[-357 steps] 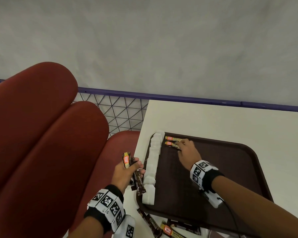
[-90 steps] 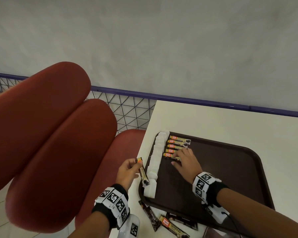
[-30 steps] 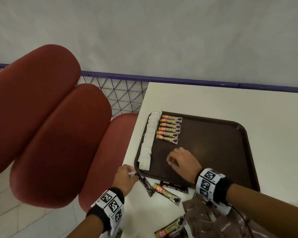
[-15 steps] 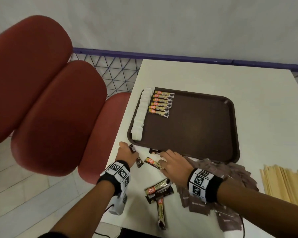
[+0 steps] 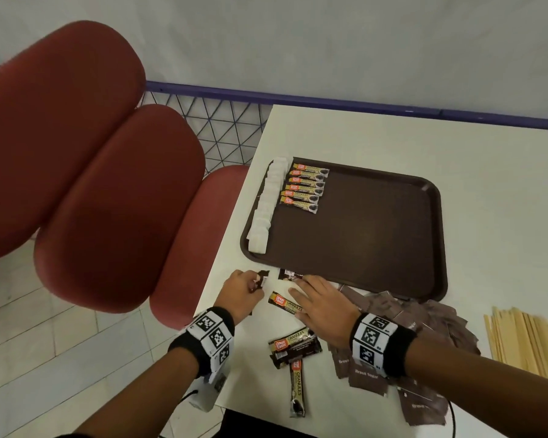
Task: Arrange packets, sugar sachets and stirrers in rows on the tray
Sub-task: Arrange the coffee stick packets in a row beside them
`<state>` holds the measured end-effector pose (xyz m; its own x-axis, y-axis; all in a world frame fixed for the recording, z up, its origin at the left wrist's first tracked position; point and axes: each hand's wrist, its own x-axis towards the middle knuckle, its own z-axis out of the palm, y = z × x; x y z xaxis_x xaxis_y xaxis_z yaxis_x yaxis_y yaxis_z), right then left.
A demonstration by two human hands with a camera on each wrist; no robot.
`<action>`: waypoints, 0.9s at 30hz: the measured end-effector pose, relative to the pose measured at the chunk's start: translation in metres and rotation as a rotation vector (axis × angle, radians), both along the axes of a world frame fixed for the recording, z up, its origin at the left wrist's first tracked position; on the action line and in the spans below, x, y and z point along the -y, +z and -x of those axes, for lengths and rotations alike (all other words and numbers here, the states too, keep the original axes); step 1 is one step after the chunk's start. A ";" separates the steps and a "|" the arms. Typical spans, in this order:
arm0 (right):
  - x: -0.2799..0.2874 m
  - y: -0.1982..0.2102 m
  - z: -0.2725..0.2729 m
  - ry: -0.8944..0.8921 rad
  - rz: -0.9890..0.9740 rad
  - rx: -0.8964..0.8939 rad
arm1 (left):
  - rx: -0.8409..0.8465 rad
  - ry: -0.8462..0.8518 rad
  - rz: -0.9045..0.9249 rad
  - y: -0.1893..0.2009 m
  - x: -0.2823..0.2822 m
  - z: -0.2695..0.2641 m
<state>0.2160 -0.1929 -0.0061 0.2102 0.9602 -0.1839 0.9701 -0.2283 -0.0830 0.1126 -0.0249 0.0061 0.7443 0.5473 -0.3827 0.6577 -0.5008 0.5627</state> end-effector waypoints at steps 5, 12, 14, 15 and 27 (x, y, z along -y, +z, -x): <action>0.005 0.012 -0.001 -0.041 -0.059 -0.329 | 0.043 -0.113 -0.027 -0.004 0.007 0.000; 0.016 0.010 0.000 0.089 0.205 -0.182 | 0.065 -0.165 -0.002 -0.003 0.008 -0.001; 0.015 0.006 0.008 0.101 0.228 -0.094 | 0.049 -0.206 -0.019 -0.006 0.009 -0.003; 0.016 0.006 0.013 0.053 0.250 -0.095 | 0.040 -0.233 -0.036 -0.006 0.010 -0.004; 0.001 -0.006 0.019 -0.129 0.089 -0.201 | -0.077 -0.488 -0.080 -0.008 0.011 -0.005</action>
<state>0.1974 -0.1943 -0.0123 0.2805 0.9060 -0.3172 0.8987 -0.3639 -0.2448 0.1176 -0.0356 -0.0015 0.8919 0.1726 -0.4180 0.3746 -0.7999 0.4689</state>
